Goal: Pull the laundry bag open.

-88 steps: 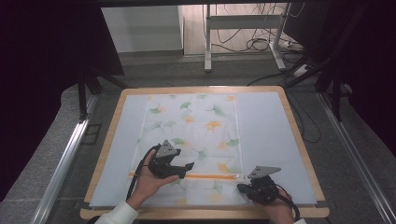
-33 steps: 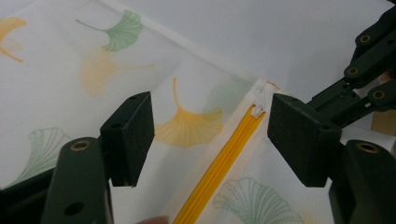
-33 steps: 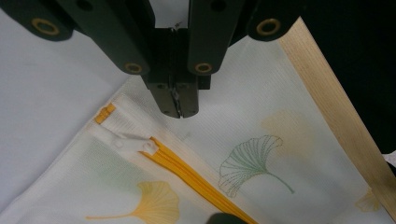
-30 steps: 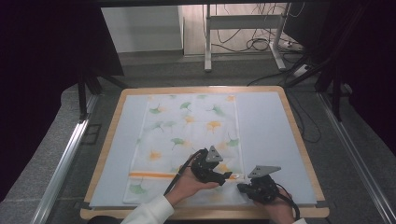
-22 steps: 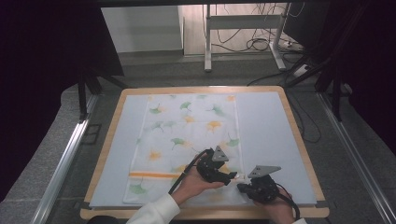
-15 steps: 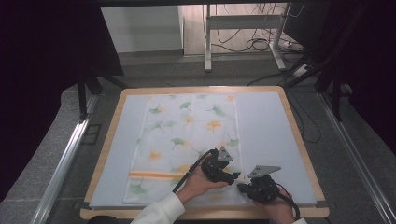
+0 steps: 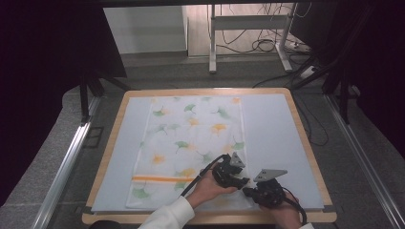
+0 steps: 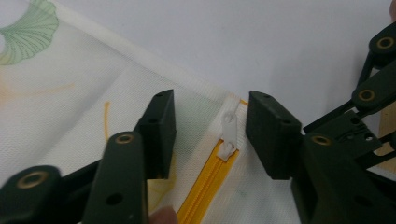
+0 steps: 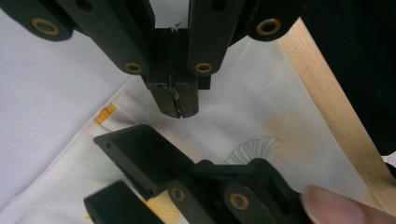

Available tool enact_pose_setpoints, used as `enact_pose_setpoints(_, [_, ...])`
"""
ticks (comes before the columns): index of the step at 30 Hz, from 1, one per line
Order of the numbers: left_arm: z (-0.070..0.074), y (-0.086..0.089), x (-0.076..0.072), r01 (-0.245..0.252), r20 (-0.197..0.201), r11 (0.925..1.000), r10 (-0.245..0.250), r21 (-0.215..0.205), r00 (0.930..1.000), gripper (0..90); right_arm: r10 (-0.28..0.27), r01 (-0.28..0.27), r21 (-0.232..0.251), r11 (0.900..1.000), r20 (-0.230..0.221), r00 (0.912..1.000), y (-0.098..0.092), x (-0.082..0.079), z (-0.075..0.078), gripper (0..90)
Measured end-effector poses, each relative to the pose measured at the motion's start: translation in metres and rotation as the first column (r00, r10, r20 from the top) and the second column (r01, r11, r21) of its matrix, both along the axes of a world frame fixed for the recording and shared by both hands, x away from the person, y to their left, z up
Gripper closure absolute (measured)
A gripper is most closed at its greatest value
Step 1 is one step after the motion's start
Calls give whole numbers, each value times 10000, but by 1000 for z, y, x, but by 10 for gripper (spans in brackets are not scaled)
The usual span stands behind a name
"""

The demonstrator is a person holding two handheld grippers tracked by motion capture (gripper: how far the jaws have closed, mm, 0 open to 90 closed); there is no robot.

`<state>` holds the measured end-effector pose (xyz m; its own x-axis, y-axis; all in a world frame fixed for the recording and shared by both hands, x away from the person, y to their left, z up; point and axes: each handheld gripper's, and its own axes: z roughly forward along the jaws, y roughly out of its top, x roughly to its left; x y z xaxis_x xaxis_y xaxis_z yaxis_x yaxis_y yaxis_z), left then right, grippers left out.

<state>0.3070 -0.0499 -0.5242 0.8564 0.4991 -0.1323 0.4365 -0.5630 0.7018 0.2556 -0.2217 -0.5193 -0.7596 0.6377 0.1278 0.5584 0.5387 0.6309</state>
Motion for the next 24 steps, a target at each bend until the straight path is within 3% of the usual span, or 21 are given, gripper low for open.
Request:
enact_pose_setpoints(14, [-3, 1, -1, 106, -211, 9998, -110, -164, 9997, 793, -11, 12, -14, 10000, 18, 10000, 1, 0, 0, 886])
enact_pose_setpoints(24, [0, -4, -7, 69, 200, 9998, -72, 162, 9998, 845, -9, 9, -67, 10000, 51, 10000, 1, 0, 0, 886])
